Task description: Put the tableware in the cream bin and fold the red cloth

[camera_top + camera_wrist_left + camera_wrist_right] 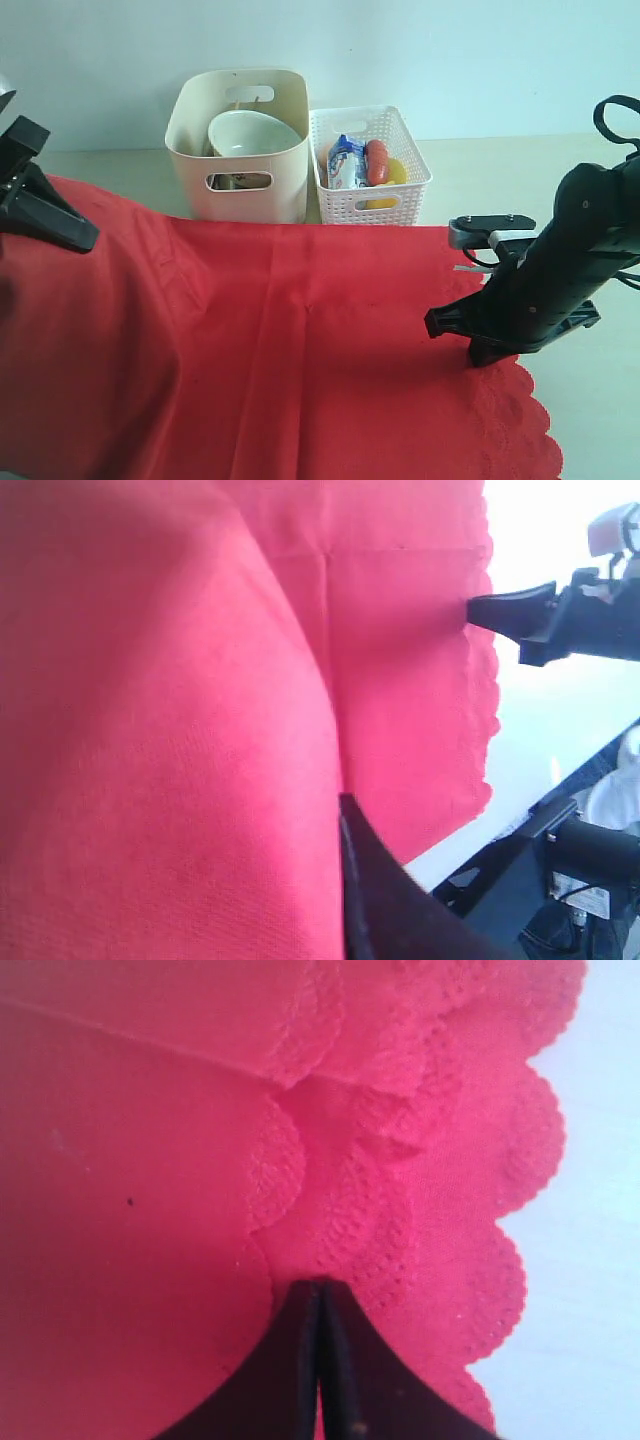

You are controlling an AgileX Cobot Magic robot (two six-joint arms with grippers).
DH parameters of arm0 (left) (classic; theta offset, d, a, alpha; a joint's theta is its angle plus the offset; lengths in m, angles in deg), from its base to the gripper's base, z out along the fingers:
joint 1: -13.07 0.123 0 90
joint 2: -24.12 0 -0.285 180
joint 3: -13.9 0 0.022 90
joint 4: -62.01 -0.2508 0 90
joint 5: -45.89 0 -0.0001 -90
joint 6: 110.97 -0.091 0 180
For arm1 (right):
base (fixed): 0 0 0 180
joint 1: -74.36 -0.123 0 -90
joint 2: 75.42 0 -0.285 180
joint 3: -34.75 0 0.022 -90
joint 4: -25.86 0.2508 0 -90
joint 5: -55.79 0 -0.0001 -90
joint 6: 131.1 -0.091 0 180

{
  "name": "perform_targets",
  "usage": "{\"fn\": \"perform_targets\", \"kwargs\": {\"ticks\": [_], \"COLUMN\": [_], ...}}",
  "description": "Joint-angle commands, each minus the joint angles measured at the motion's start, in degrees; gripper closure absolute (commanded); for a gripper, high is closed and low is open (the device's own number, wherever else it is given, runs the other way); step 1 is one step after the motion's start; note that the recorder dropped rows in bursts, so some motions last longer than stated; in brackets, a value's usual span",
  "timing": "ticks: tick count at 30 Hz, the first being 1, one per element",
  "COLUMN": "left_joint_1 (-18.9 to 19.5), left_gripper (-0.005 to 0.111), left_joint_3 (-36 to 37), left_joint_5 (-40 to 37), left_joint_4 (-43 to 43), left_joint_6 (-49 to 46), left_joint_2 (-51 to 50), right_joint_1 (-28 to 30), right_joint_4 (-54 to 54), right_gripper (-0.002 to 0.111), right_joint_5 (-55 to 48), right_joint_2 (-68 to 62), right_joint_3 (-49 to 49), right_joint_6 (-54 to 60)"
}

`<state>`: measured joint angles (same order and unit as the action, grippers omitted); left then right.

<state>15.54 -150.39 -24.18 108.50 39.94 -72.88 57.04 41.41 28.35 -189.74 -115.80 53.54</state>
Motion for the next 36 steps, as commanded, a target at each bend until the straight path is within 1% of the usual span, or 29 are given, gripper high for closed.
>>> {"fn": "perform_targets", "kwargs": {"ticks": [1,7,14,20,25,31,36], "left_joint_1": [-4.99,-12.29,-20.85,-25.7,-30.39,-35.14,-37.29], "left_gripper": [0.107,0.107,0.107,0.107,0.107,0.107,0.107], "left_joint_3": [-0.71,-2.99,-5.29,-7.97,-10.09,-14.14,-18.39], "left_joint_5": [0.11,0.5,5.36,6.8,9.55,11.7,12.26], "left_joint_4": [4.51,7.97,7.81,7.43,7.67,8.55,10.78], "left_joint_6": [-0.52,-0.41,2.38,4.63,5.56,7.0,7.25], "left_joint_2": [0.63,0.51,-0.47,-6.22,-11.56,-17.94,-23.08], "right_joint_1": [0.05,0.05,0.05,0.05,0.05,0.05,0.05], "right_joint_4": [-0.48,-0.48,-0.48,-0.48,-0.48,-0.48,-2.42], "right_gripper": [0.108,0.108,0.108,0.108,0.108,0.108,0.108], "right_joint_5": [-0.66,-1.16,-1.29,-1.27,2.94,2.93,3.69], "right_joint_2": [-2.53,-2.53,-2.53,-2.53,-2.53,-2.53,-2.53], "right_joint_3": [0.9,0.9,0.9,0.9,0.9,0.9,0.9], "right_joint_6": [0.41,0.41,0.18,-0.43,-0.29,-0.29,0.15]}}
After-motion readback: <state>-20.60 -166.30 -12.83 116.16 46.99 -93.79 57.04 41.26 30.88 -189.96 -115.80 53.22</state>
